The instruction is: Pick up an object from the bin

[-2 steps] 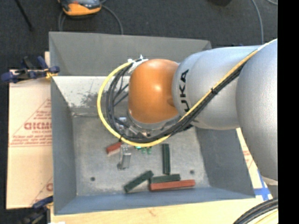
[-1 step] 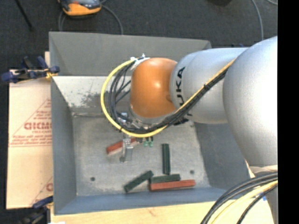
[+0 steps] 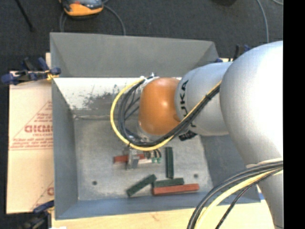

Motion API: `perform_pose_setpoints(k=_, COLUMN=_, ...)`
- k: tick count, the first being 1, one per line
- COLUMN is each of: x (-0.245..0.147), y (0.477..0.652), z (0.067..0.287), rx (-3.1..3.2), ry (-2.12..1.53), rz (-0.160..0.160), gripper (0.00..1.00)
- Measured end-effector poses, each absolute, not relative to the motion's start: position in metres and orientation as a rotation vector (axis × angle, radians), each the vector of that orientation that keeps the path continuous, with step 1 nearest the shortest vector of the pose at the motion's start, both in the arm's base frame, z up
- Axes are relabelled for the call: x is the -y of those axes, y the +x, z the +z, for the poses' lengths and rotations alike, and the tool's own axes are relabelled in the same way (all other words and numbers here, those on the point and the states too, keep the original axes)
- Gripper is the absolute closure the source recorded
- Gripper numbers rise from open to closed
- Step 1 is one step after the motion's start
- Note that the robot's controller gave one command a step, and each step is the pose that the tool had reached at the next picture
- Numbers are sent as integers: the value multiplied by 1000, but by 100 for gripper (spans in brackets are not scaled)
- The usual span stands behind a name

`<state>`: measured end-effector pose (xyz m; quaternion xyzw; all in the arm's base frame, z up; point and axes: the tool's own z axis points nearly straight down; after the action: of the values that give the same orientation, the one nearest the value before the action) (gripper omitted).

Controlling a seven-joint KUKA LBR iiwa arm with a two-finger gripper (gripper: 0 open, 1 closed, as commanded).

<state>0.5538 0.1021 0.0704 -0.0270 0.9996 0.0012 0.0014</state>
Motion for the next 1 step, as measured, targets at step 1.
perform_pose_setpoints(k=1, x=-102, y=554, z=70, rx=-3138, ry=-84, rz=4, gripper=100)
